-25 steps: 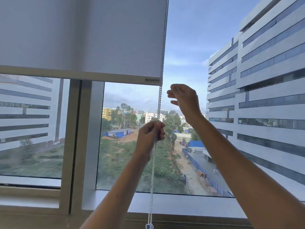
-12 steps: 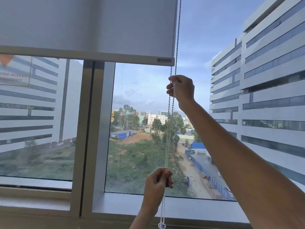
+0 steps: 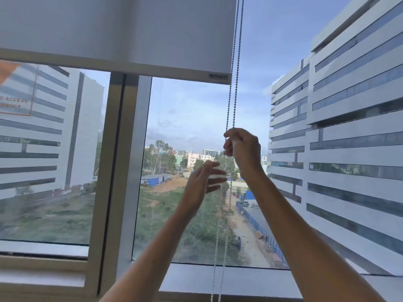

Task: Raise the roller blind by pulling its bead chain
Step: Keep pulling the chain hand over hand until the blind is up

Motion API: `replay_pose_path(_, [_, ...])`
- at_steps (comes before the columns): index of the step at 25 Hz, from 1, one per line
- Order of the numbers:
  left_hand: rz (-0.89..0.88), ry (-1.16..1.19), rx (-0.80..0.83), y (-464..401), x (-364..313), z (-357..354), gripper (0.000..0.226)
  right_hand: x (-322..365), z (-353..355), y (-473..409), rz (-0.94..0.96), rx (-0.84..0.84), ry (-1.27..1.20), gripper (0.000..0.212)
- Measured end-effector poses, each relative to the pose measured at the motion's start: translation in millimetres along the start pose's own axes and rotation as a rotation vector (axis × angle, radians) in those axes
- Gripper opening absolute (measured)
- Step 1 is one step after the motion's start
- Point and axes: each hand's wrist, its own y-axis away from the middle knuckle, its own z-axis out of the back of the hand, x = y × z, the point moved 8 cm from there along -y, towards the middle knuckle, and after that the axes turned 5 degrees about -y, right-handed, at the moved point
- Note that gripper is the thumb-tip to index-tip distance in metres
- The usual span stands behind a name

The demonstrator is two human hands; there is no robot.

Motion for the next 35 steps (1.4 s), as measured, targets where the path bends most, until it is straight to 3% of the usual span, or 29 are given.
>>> replay_pose_path(3, [-0.009,-0.048,-0.012,-48.3,-52.6,-3.8,0.043,-32.0,6.9,40.7,0.004,0.011,0.041,0.025])
replay_pose_path(7, [0.044,-0.053,0.114,-84.7,-86.9,-23.8,0.04,-87.2,12.5,102.8,-0.127,0.058,-0.018,0.027])
replay_pose_path(10, [0.06,0.017,0.066,-99.0,-94.6,-31.0,0.027,-122.1,12.5,150.0,-0.227,0.095,-0.034,0.029])
replay_pose_path(14, [0.026,0.08,-0.08,-105.4,-89.5,-24.7,0.017,-154.9,12.2,195.6,-0.334,0.132,-0.059,0.031])
replay_pose_path(20, [0.004,-0.03,-0.215,-85.3,-52.0,-12.9,0.025,-179.6,16.0,227.4,-0.407,0.198,-0.04,0.028])
replay_pose_path(30, [-0.056,-0.054,-0.275,-50.1,-32.8,-7.1,0.024,-186.4,27.1,240.4,-0.391,0.212,0.062,0.018])
replay_pose_path(35, [-0.037,-0.074,-0.27,-29.2,-10.6,0.1,0.023,-194.5,29.2,258.6,-0.398,0.242,0.145,0.024])
